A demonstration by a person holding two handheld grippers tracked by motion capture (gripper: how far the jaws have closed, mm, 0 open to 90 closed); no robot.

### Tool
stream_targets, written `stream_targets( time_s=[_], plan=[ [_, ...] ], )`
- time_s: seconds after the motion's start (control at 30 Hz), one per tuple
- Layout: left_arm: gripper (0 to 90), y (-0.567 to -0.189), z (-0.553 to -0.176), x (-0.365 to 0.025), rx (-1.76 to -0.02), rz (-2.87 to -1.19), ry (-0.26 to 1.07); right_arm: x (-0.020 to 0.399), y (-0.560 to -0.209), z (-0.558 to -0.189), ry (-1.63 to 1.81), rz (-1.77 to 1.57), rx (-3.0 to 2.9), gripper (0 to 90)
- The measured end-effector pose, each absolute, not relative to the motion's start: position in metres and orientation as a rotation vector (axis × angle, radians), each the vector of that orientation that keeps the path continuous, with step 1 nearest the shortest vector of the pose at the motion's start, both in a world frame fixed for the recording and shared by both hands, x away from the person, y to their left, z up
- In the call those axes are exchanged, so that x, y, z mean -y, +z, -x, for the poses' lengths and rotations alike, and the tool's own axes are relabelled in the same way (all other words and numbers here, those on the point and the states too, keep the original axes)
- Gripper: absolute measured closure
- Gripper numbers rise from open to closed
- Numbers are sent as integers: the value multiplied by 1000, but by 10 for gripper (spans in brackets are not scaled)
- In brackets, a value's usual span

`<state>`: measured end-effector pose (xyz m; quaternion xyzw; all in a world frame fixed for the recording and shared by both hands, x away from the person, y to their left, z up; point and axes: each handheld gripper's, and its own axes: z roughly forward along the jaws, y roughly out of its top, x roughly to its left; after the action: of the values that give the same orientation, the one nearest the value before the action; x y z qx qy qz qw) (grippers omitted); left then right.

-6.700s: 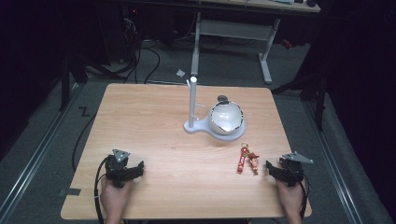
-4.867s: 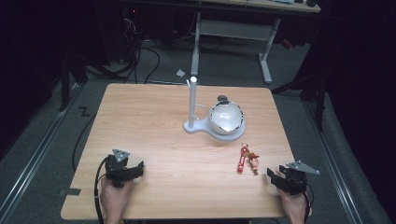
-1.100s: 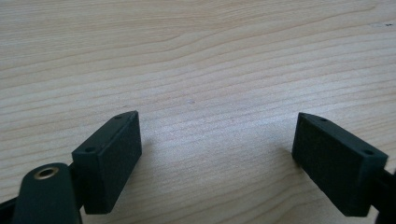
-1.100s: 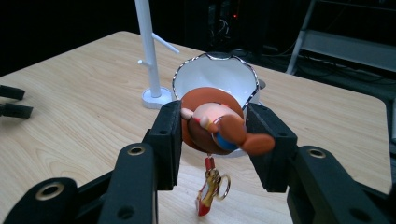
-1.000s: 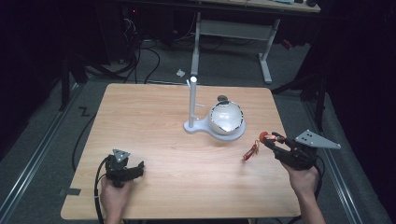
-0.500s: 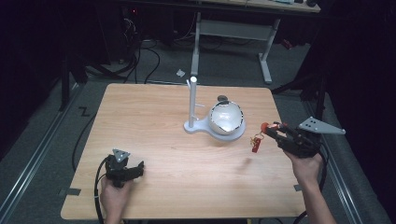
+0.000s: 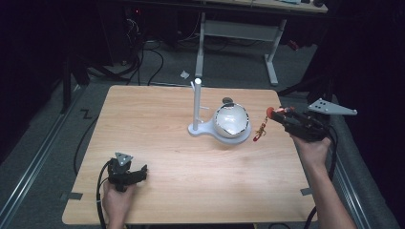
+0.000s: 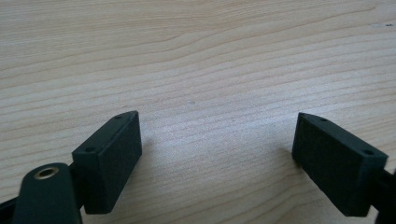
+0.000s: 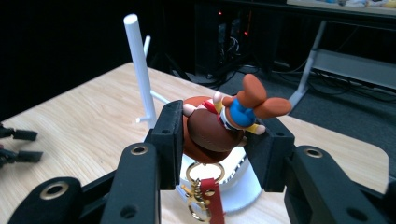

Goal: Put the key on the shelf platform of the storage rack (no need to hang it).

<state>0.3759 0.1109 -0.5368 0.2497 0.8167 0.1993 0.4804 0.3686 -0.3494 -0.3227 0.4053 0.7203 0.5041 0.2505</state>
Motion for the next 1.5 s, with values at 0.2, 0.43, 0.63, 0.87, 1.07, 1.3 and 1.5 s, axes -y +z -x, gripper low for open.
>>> stream_targets(
  time_s=[0.2,0.43,0.63,0.87,1.07,1.3,1.5],
  plan=[
    [161,-537,-376,-111,-1992,-609,486,346,-315,-380,1378,-1103,-1956,596],
    [168,-535,-376,-113,-2000,-584,471,339,-307,-390,1388,-1090,-1938,597],
    [168,-535,-376,-113,-2000,-583,469,333,-302,-398,1381,-1080,-1939,597],
    [168,-535,-376,-113,-2001,-578,466,326,-303,-410,1355,-1096,-1947,597],
    [162,-537,-376,-111,-1993,-609,486,321,-309,-420,1321,-1116,-1968,597],
    [162,-537,-376,-111,-1994,-606,486,315,-315,-428,1291,-1126,-1974,597],
    [164,-536,-376,-111,-2005,-586,476,306,-321,-439,1290,-1145,-1990,597]
  ],
)
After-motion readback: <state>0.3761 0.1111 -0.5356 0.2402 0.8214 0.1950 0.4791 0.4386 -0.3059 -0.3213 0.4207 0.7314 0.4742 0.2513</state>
